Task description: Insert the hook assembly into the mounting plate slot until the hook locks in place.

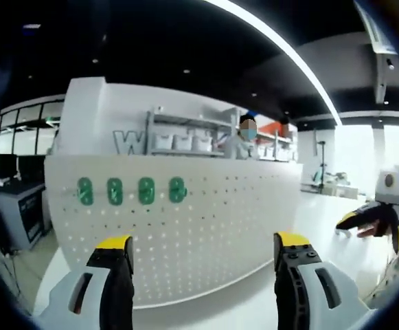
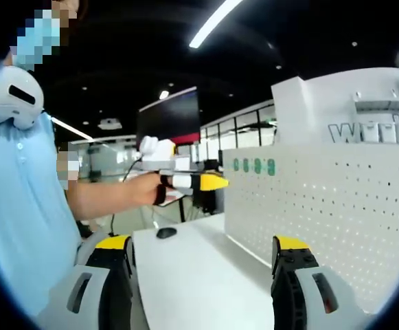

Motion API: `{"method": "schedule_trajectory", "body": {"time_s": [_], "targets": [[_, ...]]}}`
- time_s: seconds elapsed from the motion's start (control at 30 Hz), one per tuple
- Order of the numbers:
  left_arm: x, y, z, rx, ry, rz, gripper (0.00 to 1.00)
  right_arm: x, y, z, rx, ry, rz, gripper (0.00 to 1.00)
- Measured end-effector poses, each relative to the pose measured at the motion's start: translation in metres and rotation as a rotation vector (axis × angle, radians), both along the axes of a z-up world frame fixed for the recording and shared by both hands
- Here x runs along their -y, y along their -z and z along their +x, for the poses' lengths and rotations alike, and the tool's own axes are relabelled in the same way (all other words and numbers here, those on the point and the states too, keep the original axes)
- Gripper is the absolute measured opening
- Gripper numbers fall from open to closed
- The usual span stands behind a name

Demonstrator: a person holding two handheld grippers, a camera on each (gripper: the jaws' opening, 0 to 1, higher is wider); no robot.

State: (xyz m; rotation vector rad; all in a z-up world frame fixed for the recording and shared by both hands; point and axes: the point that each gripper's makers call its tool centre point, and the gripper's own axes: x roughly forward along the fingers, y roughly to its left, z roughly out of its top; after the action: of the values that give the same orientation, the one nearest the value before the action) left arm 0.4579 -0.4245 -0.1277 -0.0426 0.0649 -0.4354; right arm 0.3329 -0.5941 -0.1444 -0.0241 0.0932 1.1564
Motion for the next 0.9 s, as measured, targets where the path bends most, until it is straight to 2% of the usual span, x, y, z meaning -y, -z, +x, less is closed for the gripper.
{"method": "schedule_trajectory", "body": {"time_s": [0.53, 0.9], "targets": [[-0.013, 0.007, -0.064, 0.000, 0.043, 0.014, 0.85, -0.001, -0.003, -0.003, 0.010, 0.004, -0.006, 0.85], [-0.027, 0.031, -0.101, -0.026, 0.034, 0.006, 0.86, 0.000, -0.003, -0.002, 0.014, 0.025, -0.006, 0.84]]}}
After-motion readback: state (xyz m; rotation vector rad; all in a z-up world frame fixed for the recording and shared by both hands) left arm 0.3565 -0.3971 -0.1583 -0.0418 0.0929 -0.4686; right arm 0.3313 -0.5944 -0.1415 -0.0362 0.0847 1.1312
